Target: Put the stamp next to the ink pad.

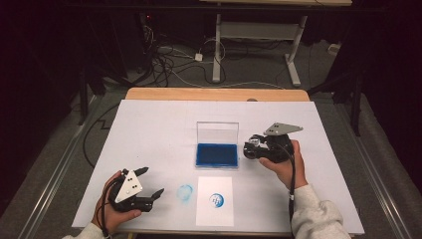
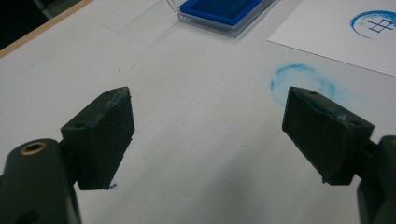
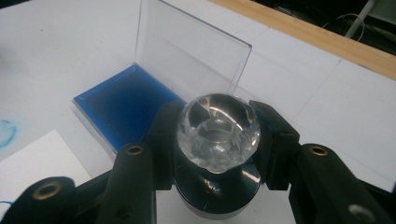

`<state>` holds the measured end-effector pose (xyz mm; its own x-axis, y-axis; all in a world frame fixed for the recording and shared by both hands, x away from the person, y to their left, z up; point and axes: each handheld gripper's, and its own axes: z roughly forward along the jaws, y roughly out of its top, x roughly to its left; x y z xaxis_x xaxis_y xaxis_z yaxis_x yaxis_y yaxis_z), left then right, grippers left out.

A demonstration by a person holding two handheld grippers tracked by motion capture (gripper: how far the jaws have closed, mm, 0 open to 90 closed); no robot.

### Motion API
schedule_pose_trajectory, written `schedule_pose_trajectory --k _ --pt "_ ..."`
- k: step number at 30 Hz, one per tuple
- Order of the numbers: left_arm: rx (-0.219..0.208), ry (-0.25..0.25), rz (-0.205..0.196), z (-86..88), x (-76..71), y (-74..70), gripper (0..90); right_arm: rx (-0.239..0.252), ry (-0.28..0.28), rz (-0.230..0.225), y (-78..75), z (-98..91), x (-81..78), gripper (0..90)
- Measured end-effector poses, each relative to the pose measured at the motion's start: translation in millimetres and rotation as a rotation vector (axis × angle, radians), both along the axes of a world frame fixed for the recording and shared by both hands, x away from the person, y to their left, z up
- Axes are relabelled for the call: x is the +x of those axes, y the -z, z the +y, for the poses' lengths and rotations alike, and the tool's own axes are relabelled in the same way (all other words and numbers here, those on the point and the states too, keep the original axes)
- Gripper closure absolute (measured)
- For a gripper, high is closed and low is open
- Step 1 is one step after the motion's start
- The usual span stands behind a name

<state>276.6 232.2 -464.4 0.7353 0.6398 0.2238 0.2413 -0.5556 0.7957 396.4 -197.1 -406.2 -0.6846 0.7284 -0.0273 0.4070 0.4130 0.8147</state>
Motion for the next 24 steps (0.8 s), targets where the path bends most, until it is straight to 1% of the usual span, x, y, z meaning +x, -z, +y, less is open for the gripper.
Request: schedule_pose_trajectory --k 1,4,12,24 --pt "0.002 0.0 -0.001 -0.1 0.0 0.1 16.4 0.003 0.003 0.004 1.7 0.1 1.1 56.5" --pt "0.001 0.002 0.003 0.1 0.4 0.6 16.4 -0.016 0.014 0.009 5.7 0.6 3.0 56.5" --pt "0.009 0.007 0.003 -0.8 0.0 0.4 16.4 -0.032 0.05 0.029 15.4 -4.1 9.3 56.5" --pt "0.014 0.012 0.006 -0.7 0.1 0.5 16.4 -0.038 0.049 0.048 21.8 -6.4 9.8 56.5"
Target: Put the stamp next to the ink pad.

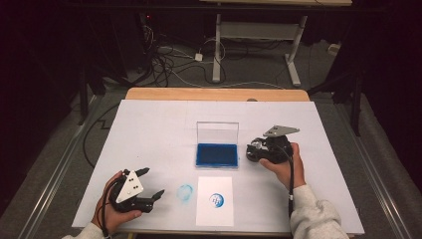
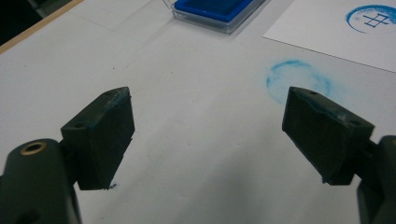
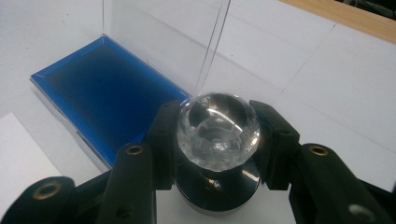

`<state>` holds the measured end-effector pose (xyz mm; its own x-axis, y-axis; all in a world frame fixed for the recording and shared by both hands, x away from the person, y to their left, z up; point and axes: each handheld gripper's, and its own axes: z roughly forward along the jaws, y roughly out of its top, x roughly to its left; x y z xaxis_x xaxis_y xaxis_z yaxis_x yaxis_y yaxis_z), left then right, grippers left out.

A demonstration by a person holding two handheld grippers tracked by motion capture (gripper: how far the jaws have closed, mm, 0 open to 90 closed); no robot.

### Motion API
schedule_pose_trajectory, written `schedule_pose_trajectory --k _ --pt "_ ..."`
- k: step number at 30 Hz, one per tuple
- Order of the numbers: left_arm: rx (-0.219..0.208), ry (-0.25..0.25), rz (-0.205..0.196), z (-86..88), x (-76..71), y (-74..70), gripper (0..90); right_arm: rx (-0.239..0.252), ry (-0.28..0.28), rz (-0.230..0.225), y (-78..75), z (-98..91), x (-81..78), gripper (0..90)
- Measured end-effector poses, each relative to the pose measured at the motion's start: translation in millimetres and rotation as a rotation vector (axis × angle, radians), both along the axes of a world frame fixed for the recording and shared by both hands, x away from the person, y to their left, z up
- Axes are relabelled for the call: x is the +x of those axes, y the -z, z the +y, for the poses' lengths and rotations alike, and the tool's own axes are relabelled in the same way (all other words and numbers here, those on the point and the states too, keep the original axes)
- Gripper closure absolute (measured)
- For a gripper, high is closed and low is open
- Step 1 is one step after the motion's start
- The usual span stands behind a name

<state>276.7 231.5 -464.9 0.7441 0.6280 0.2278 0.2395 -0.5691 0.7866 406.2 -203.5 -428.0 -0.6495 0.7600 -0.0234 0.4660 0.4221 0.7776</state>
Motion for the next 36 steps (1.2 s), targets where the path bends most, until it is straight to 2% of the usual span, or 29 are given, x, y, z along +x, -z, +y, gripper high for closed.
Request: schedule_pose_trajectory --k 9,18,30,35,36 --pt "0.004 0.002 0.005 -1.1 0.2 1.0 16.4 -0.004 -0.009 0.018 5.0 3.2 -0.8 56.5" --pt "0.007 0.008 0.013 -1.9 0.9 1.6 16.4 -0.001 -0.023 0.006 5.3 8.3 -0.9 56.4" --pt "0.017 0.02 0.023 -3.5 1.1 2.8 16.4 -0.005 -0.045 0.027 12.2 17.2 -0.3 56.3" --pt "0.019 0.021 0.024 -3.5 1.3 3.0 16.4 -0.004 -0.038 0.022 13.1 18.2 -0.3 56.1" --pt "0.017 0.021 0.035 -3.8 0.9 3.3 16.4 -0.002 -0.038 0.021 13.0 18.0 -0.2 55.8"
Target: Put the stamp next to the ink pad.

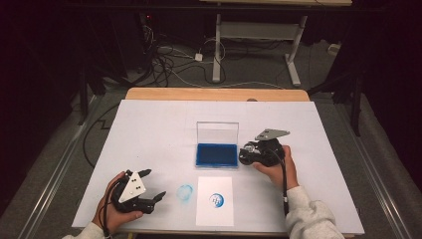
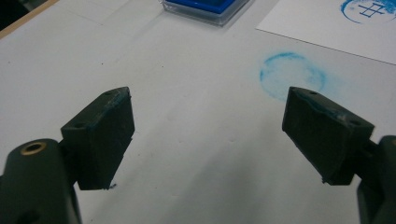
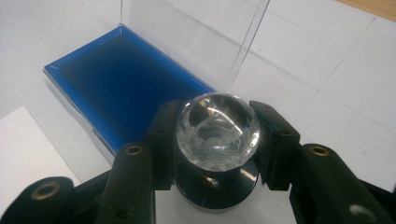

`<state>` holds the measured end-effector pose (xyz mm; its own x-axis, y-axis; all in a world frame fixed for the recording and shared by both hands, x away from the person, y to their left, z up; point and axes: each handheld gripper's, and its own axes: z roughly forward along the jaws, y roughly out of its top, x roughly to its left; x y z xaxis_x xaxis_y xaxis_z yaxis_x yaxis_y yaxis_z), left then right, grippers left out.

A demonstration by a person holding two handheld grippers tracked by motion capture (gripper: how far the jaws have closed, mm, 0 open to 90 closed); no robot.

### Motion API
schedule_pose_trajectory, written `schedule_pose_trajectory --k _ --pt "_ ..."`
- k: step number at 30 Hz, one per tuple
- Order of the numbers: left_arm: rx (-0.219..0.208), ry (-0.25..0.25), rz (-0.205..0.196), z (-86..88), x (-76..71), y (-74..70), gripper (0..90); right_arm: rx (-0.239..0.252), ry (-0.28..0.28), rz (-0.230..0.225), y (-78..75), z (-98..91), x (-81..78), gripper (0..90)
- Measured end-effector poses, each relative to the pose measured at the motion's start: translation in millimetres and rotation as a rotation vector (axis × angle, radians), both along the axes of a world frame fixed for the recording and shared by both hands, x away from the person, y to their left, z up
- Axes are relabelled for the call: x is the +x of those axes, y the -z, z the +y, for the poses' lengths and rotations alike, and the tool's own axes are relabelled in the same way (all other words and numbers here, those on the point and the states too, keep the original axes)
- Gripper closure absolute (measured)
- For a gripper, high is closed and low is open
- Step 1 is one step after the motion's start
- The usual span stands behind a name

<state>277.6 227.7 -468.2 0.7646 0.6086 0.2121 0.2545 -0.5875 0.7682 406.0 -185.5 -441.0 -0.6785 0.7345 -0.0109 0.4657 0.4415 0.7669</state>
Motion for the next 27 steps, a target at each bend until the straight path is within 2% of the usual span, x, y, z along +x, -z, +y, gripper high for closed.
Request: schedule_pose_trajectory --k 4,11,18,20,21,25,27 --pt "0.002 0.0 0.001 0.0 0.0 0.0 16.4 -0.004 0.014 -0.018 -1.8 -0.4 -0.8 48.0" --pt "0.006 0.001 -0.01 0.2 0.1 -0.5 16.4 0.006 0.017 -0.071 -11.6 -1.7 -5.2 41.8" --pt "0.006 0.001 -0.009 0.3 0.1 -0.5 16.4 0.0 0.016 -0.163 -28.4 -2.9 -13.3 37.0" --pt "0.003 0.0 0.003 0.0 -0.3 -0.2 16.4 0.0 0.01 -0.189 -32.8 -2.3 -16.5 34.8" --pt "0.007 0.002 -0.007 0.2 -0.1 -0.5 16.4 0.0 0.009 -0.199 -34.8 -2.0 -18.0 33.9" --pt "0.005 -0.001 -0.007 0.6 -0.1 -0.6 16.4 -0.028 0.045 -0.255 -42.4 0.0 -25.1 25.2" --pt "0.006 -0.002 -0.007 0.7 0.1 -0.5 16.4 -0.01 0.037 -0.27 -46.2 -0.9 -29.5 23.6"
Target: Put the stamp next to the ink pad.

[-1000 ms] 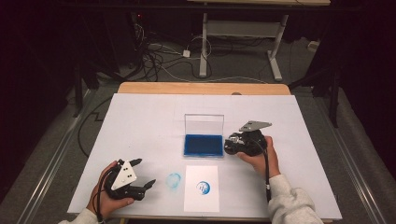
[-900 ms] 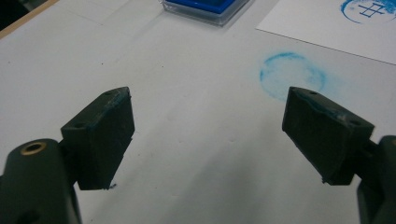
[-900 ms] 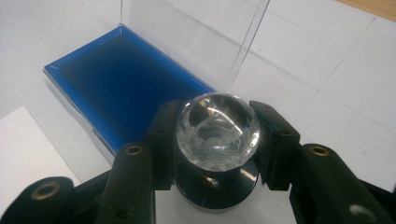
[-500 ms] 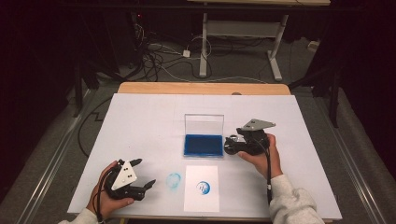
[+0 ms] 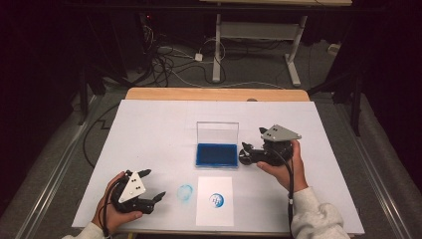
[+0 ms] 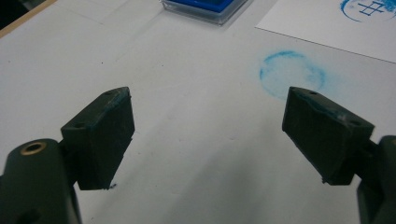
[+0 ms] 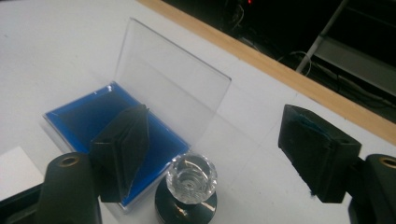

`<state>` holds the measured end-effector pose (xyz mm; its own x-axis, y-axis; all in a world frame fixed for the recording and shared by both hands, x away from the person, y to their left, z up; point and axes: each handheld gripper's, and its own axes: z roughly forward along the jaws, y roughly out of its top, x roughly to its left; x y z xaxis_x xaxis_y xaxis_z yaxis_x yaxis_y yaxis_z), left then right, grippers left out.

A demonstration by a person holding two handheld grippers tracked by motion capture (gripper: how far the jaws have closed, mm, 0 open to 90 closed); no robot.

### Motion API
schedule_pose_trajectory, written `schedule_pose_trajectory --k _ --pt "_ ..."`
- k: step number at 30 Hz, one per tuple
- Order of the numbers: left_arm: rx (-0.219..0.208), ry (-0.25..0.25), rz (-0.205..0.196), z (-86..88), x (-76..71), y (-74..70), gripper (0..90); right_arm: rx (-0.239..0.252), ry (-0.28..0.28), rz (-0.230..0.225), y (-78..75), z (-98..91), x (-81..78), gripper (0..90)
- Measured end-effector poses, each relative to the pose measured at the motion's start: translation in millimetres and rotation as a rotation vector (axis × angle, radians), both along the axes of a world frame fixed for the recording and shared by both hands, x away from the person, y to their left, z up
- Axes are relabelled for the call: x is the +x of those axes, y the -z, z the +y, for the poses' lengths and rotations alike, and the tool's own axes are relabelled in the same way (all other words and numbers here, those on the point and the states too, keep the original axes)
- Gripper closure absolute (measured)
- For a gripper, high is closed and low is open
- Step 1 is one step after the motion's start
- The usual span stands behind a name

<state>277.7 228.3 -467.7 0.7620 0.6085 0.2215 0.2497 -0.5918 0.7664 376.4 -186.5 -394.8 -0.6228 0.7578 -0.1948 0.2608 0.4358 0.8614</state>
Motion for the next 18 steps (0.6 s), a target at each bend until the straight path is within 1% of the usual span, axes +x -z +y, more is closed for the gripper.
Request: schedule_pose_trajectory --k 1,2,4,7,9,11,16,18 --pt "0.0 0.0 0.0 -0.2 0.1 -0.1 16.4 0.001 -0.006 -0.009 -1.7 -0.5 -1.9 23.0" --pt "-0.004 -0.001 0.01 -0.6 -0.1 0.2 16.4 0.002 -0.004 -0.017 -3.3 -0.7 -3.8 22.7" --pt "-0.001 0.0 -0.001 -1.0 0.6 -0.2 16.4 0.002 -0.002 -0.027 -6.0 -1.5 -7.7 22.0" --pt "-0.004 -0.001 0.002 -1.0 1.1 -0.1 16.4 0.001 -0.008 -0.043 -8.3 -4.5 -15.1 21.4" --pt "-0.008 -0.001 0.002 -0.6 1.7 -0.4 16.4 -0.003 -0.001 -0.055 -8.7 -7.9 -21.7 21.4" --pt "-0.012 -0.003 0.001 -0.4 2.8 -0.6 16.4 -0.002 -0.012 -0.063 -8.3 -13.5 -28.3 20.9" --pt "-0.006 -0.005 -0.002 -1.7 3.1 -0.9 16.4 0.003 -0.016 -0.09 -3.1 -28.9 -48.5 18.9" --pt "-0.008 -0.007 -0.003 -1.5 2.5 -1.5 16.4 -0.003 -0.018 -0.113 0.8 -34.2 -58.4 17.5"
